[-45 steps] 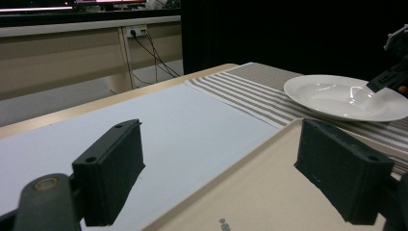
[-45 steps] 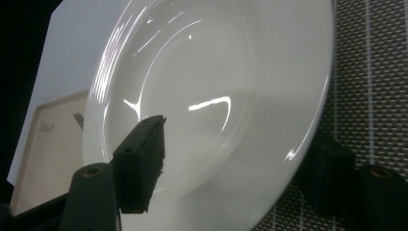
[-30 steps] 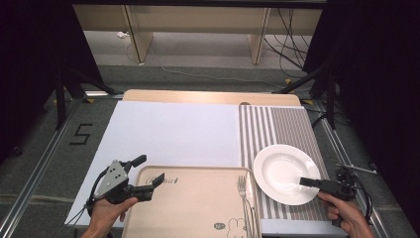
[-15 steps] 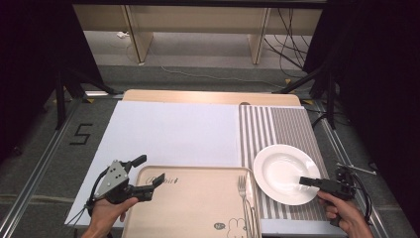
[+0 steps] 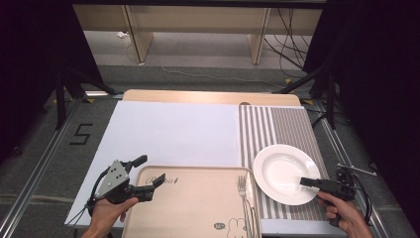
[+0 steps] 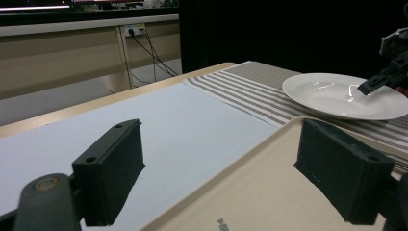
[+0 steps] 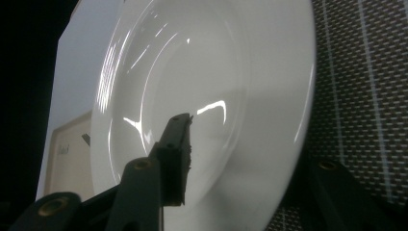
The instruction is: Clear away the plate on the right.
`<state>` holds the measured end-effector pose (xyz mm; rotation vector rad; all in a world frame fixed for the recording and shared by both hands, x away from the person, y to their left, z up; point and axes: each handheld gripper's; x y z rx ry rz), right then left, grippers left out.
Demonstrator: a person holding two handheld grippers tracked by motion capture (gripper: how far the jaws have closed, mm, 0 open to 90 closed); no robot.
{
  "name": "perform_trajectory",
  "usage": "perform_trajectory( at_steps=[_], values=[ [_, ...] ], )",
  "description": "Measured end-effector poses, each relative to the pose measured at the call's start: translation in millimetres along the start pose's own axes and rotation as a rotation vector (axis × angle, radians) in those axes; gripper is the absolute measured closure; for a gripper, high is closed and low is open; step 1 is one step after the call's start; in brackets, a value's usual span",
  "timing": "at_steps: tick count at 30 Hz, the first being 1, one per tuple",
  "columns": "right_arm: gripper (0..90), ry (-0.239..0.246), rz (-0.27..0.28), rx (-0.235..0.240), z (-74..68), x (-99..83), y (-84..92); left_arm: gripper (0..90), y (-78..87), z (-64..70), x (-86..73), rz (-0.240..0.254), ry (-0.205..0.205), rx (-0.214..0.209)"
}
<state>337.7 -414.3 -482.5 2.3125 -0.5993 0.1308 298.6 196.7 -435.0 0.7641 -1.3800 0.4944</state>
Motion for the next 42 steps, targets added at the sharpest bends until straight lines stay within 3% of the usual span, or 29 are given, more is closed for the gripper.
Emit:
perform_trajectory(
  at_steps=[2, 5, 10, 14, 15, 16, 22, 25, 26, 29, 33, 34, 35, 36, 38, 39, 40, 42],
  values=[
    [62.7, 0.011, -0.009, -0.013, 2.0, -0.6, 0.7, 16.0, 0.1, 0.2, -0.3, -0.003, 0.0, 0.0],
    [66.6, -0.034, -0.001, -0.024, 0.3, -0.6, 0.0, 15.9, -0.1, 0.0, 0.0, -0.001, 0.0, 0.0],
    [72.3, -0.035, -0.014, -0.028, 2.7, -0.7, 1.1, 16.0, 0.1, 0.3, -0.2, -0.001, 0.004, -0.004],
    [73.6, -0.058, -0.012, -0.02, 4.3, -0.5, 0.8, 15.9, 0.1, 0.5, -0.4, -0.006, -0.001, -0.006],
    [73.9, -0.062, 0.024, -0.011, 4.8, -1.5, -1.8, 16.0, 0.1, 0.6, -0.3, -0.004, 0.002, -0.005],
    [74.2, -0.062, -0.025, 0.0, 5.7, -0.4, 1.7, 16.0, 0.0, 0.5, -0.3, -0.004, 0.003, -0.006],
    [76.1, -0.074, -0.022, 0.019, 6.4, 0.6, 1.8, 16.0, 0.0, 0.6, -0.4, -0.007, 0.001, -0.006],
    [77.1, -0.049, -0.03, 0.031, 7.2, 0.6, 3.6, 16.0, -0.2, 0.5, -0.7, -0.005, 0.001, -0.011],
    [77.2, -0.061, -0.009, 0.036, 4.8, 1.1, 3.2, 16.0, 0.1, 0.5, -0.5, -0.007, 0.002, -0.009],
    [77.5, -0.001, 0.025, 0.02, 7.6, 0.4, 0.9, 16.0, 0.3, 0.5, -0.7, -0.005, 0.001, -0.01],
    [78.4, -0.017, 0.042, 0.036, 4.1, 0.9, 1.2, 16.0, 0.6, 0.5, -0.5, -0.004, 0.004, -0.009],
    [78.7, -0.018, 0.046, 0.015, 2.8, 0.7, 1.6, 16.0, 0.5, 0.4, -0.6, -0.005, 0.002, -0.009],
    [79.1, 0.007, 0.037, 0.034, 4.2, 0.9, 2.5, 16.0, 0.5, 0.6, -0.7, -0.006, 0.001, -0.01],
    [79.5, 0.045, 0.043, 0.015, 5.4, 0.7, 2.4, 16.0, 0.7, 0.7, -0.7, -0.007, 0.0, -0.01],
    [80.4, -0.001, 0.051, 0.016, -0.2, 0.9, 3.0, 16.0, 0.7, 0.5, -0.9, -0.006, 0.002, -0.01],
    [80.9, 0.026, 0.054, 0.02, 0.3, 0.9, 3.7, 16.0, 0.5, 0.3, -1.0, -0.007, 0.003, -0.009],
    [81.4, 0.032, 0.075, 0.008, -0.9, 0.3, 2.9, 16.0, 0.6, 0.2, -1.1, -0.008, 0.004, -0.008],
    [82.1, 0.035, 0.06, 0.017, -2.8, 0.9, 5.0, 16.0, 1.0, 0.4, -1.0, -0.007, 0.003, -0.007]
  ],
)
Point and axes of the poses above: each handheld gripper's, and its own axes: y roughly backward along the jaws, x roughly out of its top, z roughly to its right, and after that the axes turned 1 degree about -y, right-handed
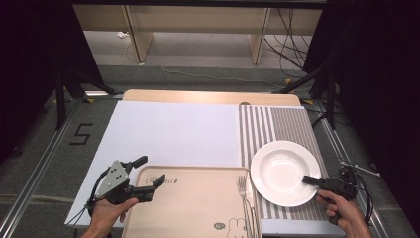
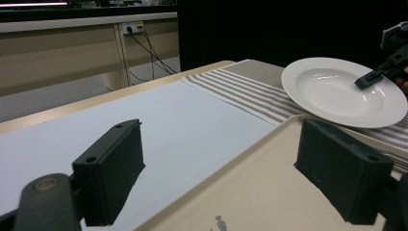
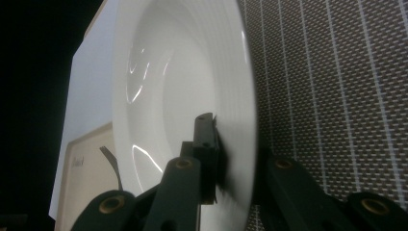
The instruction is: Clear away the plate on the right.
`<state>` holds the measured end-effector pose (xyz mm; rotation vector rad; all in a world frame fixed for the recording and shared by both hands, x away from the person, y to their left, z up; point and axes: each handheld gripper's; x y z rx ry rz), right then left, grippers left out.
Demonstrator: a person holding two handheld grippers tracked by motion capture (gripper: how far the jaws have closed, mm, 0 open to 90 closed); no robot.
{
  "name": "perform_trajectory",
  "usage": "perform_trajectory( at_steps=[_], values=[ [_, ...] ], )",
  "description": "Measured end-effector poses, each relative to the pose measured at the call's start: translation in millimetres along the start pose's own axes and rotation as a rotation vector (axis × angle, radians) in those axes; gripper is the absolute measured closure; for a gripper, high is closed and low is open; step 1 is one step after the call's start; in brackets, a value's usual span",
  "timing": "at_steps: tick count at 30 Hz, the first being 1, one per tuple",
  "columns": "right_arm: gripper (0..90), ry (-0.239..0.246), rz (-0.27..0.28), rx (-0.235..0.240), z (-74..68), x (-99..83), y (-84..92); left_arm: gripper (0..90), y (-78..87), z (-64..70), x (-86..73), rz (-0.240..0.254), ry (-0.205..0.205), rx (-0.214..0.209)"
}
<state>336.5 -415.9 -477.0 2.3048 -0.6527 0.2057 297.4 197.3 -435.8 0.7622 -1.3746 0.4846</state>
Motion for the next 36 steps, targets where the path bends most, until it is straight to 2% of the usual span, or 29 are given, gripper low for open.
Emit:
perform_trajectory(
  at_steps=[1, 3, 4, 5, 6, 7, 9, 11, 12, 14, 15, 22, 23, 24, 27, 29, 33, 35, 36],
  values=[
    [82.2, -0.019, -0.002, 0.01, -1.6, 0.0, 0.3, 16.0, -0.1, 0.1, 0.1, 0.0, -0.001, 0.0],
    [82.5, -0.019, 0.0, 0.003, -3.5, -0.1, 0.9, 16.0, -0.7, 0.2, -0.1, -0.001, -0.001, -0.002],
    [82.6, 0.0, 0.006, 0.005, -3.5, -0.1, 1.4, 16.0, -1.4, 0.1, -0.6, 0.004, 0.002, -0.008],
    [82.7, 0.016, 0.041, -0.004, -3.6, -0.6, -0.7, 16.0, -0.9, 0.2, -0.3, 0.001, 0.001, -0.003],
    [82.7, 0.011, 0.013, -0.002, -4.6, 0.3, 1.0, 16.0, -0.2, 0.0, 0.0, 0.0, -0.001, -0.001],
    [82.8, 0.011, 0.009, -0.008, -5.8, 0.5, 1.5, 16.0, -0.2, -0.1, 0.1, 0.0, 0.002, 0.0],
    [82.8, 0.019, 0.017, -0.018, -7.7, 0.5, 1.4, 16.0, -0.1, -0.3, -0.2, -0.002, -0.001, 0.0],
    [82.9, -0.004, 0.017, -0.008, -11.5, 1.0, 3.4, 16.0, 0.1, 0.0, -0.1, -0.001, -0.001, 0.0],
    [82.9, 0.013, 0.015, -0.027, -10.5, 1.0, 3.9, 16.0, 0.0, -0.1, 0.0, 0.0, -0.001, 0.0],
    [82.9, 0.013, 0.023, -0.015, -11.2, 1.3, 5.2, 16.0, -0.7, 0.0, -0.1, 0.0, 0.0, -0.001],
    [83.0, 0.031, 0.02, -0.026, -10.9, 1.2, 6.5, 16.0, -0.8, 0.0, -0.2, 0.0, 0.0, -0.002],
    [83.1, 0.036, 0.035, -0.04, -13.0, 2.6, 11.3, 16.0, -0.6, 0.2, 0.4, -0.002, -0.003, -0.003],
    [83.0, 0.028, 0.041, -0.048, -14.1, 2.7, 12.2, 16.0, -0.8, 0.1, 0.4, 0.002, 0.0, -0.003],
    [83.0, 0.04, 0.04, -0.064, -13.2, 3.0, 12.6, 16.0, -1.0, 0.0, 0.5, 0.003, 0.001, -0.003],
    [83.0, 0.044, 0.045, -0.067, -13.6, 3.3, 14.3, 16.0, -0.6, -0.2, 0.5, 0.003, 0.001, -0.003],
    [83.0, 0.049, 0.07, -0.067, -15.1, 3.6, 14.3, 16.0, -0.4, -0.3, 0.6, 0.005, 0.004, 0.0],
    [83.0, 0.031, 0.086, -0.055, -18.8, 4.0, 17.5, 16.0, -0.1, 0.0, 0.8, 0.004, -0.002, 0.002],
    [83.0, 0.041, 0.077, -0.039, -20.5, 3.9, 19.9, 16.0, -0.7, 0.0, 1.0, 0.006, -0.001, 0.001],
    [83.0, 0.065, 0.078, -0.043, -20.8, 3.7, 20.2, 16.0, -1.0, 0.0, 0.9, 0.006, 0.001, 0.001]
  ],
)
Point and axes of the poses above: each handheld gripper's, and its own axes: y roughly backward along the jaws, x roughly out of its top, z roughly to its right, and after that the axes turned 1 degree about -y, right-handed
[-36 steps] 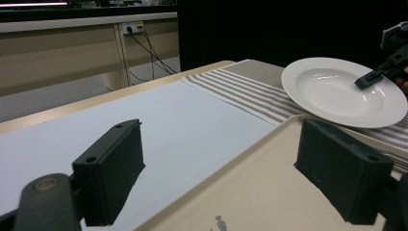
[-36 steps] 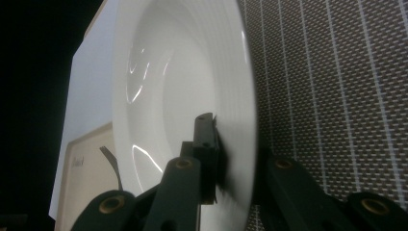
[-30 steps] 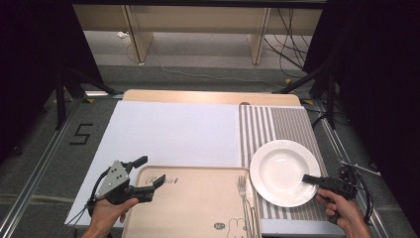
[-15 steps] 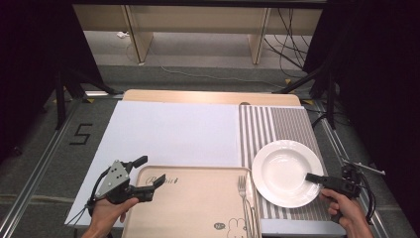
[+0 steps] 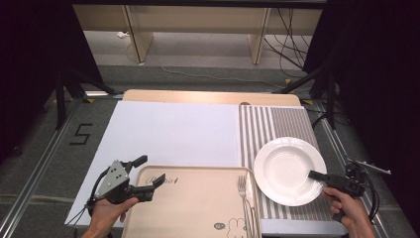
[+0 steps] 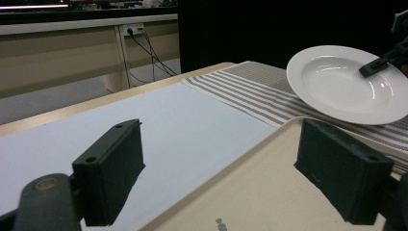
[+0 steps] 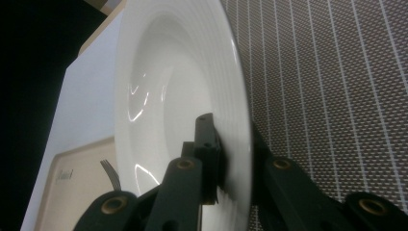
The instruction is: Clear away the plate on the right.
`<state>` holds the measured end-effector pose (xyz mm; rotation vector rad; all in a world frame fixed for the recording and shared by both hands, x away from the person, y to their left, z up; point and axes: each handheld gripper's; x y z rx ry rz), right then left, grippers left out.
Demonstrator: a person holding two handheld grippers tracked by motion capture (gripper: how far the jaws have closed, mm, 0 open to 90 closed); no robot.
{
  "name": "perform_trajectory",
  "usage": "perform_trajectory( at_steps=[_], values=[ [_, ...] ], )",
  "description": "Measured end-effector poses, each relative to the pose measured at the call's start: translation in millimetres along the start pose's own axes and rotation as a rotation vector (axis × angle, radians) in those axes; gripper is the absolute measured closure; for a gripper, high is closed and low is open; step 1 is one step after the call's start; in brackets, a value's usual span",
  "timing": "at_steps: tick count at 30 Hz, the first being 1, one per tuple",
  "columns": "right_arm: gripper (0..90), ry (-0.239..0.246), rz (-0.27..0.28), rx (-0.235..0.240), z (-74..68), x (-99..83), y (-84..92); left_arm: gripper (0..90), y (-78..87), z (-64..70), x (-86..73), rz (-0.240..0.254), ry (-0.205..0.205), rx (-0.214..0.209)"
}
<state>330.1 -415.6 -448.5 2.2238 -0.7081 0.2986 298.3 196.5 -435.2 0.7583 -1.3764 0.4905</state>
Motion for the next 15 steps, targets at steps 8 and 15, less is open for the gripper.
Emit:
perform_trajectory(
  at_steps=[8, 15],
  values=[
    [83.0, 0.004, 0.006, 0.023, -22.1, -3.3, -3.2, 16.0, -0.1, 0.4, 0.0, -0.001, 0.0, -0.002],
    [83.1, 0.053, -0.013, 0.061, -45.1, -6.9, -12.4, 16.0, 0.4, -0.2, 0.4, 0.003, 0.0, 0.0]
  ],
)
Point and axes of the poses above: each handheld gripper's, and its own axes: y roughly backward along the jaws, x roughly out of its top, z roughly to its right, and after that the axes turned 1 degree about -y, right-handed
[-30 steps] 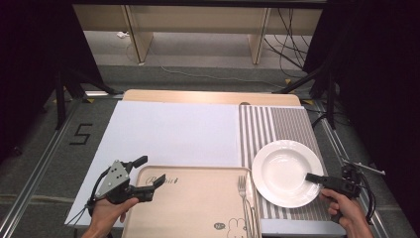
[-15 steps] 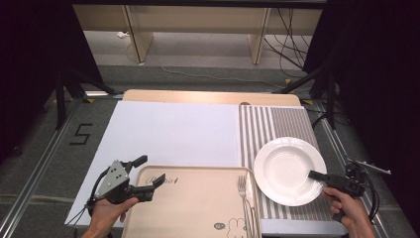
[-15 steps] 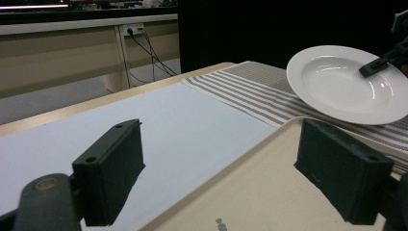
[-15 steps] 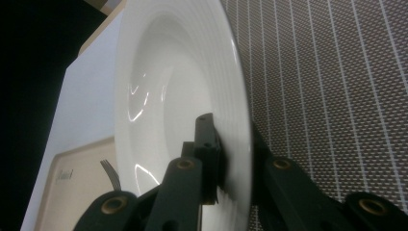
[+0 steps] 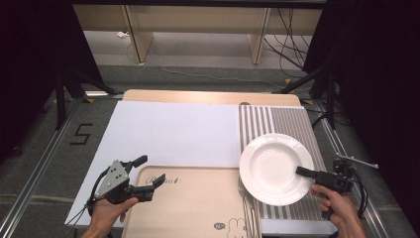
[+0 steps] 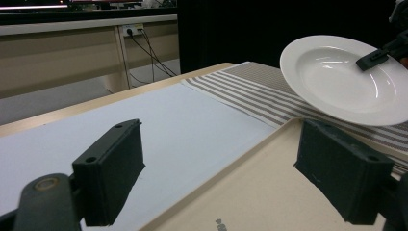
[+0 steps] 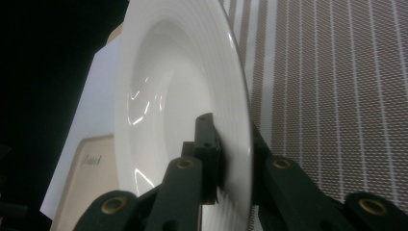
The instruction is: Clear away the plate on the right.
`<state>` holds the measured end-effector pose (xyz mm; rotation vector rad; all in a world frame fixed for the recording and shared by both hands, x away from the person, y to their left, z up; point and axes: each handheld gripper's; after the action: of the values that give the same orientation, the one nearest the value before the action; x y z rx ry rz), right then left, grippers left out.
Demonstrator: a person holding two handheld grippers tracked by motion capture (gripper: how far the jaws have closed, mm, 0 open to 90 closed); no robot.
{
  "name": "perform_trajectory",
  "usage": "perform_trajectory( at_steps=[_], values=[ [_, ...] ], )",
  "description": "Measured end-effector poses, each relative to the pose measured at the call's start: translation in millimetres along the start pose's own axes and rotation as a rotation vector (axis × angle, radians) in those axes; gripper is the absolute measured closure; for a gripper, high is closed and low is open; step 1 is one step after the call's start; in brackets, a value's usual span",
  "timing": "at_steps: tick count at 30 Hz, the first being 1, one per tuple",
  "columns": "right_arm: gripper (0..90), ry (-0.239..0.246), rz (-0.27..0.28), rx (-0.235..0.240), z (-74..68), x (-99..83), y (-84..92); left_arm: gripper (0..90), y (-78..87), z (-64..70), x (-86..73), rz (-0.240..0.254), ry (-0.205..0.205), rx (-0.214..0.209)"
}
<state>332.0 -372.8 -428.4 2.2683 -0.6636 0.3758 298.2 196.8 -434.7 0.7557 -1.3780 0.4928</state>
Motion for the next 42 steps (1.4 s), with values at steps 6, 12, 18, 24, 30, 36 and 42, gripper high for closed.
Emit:
perform_trajectory(
  at_steps=[6, 12, 18, 24, 30, 36, 42],
  values=[
    [83.1, 0.053, -0.001, 0.02, -12.3, -3.0, -9.8, 16.0, 0.0, -0.1, 0.0, 0.001, 0.004, 0.002],
    [83.1, 0.079, -0.023, 0.028, -23.2, -6.9, -19.4, 16.0, -0.7, -0.2, 0.1, 0.0, 0.0, 0.0],
    [83.0, 0.124, -0.059, 0.044, -34.9, -12.4, -28.8, 16.0, -0.3, -0.2, 0.3, 0.001, -0.001, 0.001],
    [83.1, 0.17, -0.111, 0.063, -50.5, -20.5, -41.1, 16.0, -0.3, -0.2, 0.1, 0.0, -0.002, 0.0],
    [83.1, 0.221, -0.186, 0.099, -69.8, -31.4, -58.4, 16.0, -0.2, -0.2, 0.0, -0.001, -0.004, 0.0],
    [83.1, 0.261, -0.24, 0.131, -88.0, -42.4, -75.9, 16.0, 0.2, 0.0, -0.1, -0.001, -0.005, 0.0],
    [83.0, 0.291, -0.288, 0.153, -102.8, -52.1, -90.3, 16.0, 0.6, 0.1, 0.0, 0.0, -0.005, -0.001]
  ],
)
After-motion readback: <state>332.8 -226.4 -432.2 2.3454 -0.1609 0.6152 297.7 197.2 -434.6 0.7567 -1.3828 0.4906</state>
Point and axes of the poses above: each handheld gripper's, and its own axes: y roughly backward along the jaws, x roughly out of its top, z roughly to its right, and after that the axes turned 1 degree about -y, right-handed
